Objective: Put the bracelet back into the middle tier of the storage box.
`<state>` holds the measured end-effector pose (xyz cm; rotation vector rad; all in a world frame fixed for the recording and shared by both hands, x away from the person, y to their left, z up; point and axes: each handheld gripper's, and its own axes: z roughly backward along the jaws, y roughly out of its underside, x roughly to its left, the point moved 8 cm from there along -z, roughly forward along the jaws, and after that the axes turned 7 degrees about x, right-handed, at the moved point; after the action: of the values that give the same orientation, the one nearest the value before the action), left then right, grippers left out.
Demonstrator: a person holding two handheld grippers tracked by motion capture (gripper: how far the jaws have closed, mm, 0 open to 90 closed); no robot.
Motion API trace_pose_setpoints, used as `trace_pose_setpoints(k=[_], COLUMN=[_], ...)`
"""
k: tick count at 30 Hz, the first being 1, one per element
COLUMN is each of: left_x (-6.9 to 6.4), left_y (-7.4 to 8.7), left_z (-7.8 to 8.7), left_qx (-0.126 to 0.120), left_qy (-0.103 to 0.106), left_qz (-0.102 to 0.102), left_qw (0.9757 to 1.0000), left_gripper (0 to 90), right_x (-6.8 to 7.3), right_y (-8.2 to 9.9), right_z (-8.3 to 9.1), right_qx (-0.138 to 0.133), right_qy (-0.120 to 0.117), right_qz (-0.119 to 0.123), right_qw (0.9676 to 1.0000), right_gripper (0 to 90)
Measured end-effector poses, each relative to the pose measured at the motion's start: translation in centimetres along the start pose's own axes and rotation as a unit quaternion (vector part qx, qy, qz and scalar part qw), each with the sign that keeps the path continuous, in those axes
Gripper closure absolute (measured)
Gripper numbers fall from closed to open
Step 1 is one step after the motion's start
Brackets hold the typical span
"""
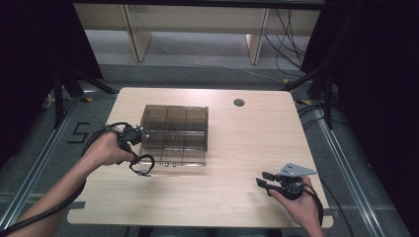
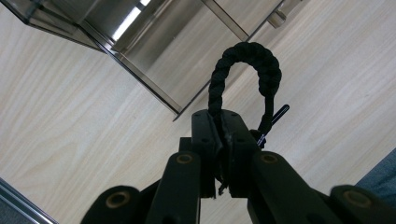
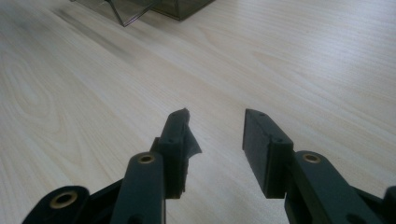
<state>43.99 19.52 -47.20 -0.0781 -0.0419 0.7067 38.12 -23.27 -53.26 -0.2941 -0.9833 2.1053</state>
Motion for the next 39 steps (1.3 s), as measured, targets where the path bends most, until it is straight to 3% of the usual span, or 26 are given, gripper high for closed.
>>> trace_pose_setpoints(k=[3,5,15,16,18,35,38,39], left_x=[0.2,0.4,1.4,1.5,1.6,2.7,2.8,2.8], left_y=[-0.2,-0.4,-0.8,-0.9,-1.0,-2.3,-2.5,-2.7], left_z=[0.2,0.3,0.5,0.5,0.5,0.7,0.7,0.6], left_qx=[-0.004,-0.006,-0.007,-0.009,-0.007,-0.018,-0.015,-0.023], left_qy=[0.0,-0.001,-0.005,-0.006,-0.006,-0.013,-0.013,-0.015], left_qz=[-0.001,0.004,0.009,0.01,0.011,0.017,0.019,0.022], left_qw=[1.0,1.0,0.9999,0.9999,0.9999,0.9996,0.9996,0.9994], left_gripper=[84.6,84.6,84.5,84.5,84.5,84.6,84.5,84.5], right_x=[0.0,0.2,-0.1,0.2,-0.1,-0.2,0.2,-0.2], right_y=[0.0,0.0,0.0,0.1,0.1,0.1,0.2,0.1], right_z=[0.0,0.0,0.0,-0.1,0.0,0.1,0.1,0.1], right_qx=[0.0,0.003,0.0,0.003,0.001,0.003,0.009,0.004], right_qy=[0.003,-0.01,0.004,-0.01,0.004,0.004,-0.002,0.004], right_qz=[0.0,-0.009,0.001,-0.007,-0.002,-0.001,-0.021,-0.001], right_qw=[1.0,0.9999,1.0,0.9999,1.0,1.0,0.9997,1.0], right_gripper=[61.8,61.8,61.8,61.8,61.8,61.8,61.8,61.8])
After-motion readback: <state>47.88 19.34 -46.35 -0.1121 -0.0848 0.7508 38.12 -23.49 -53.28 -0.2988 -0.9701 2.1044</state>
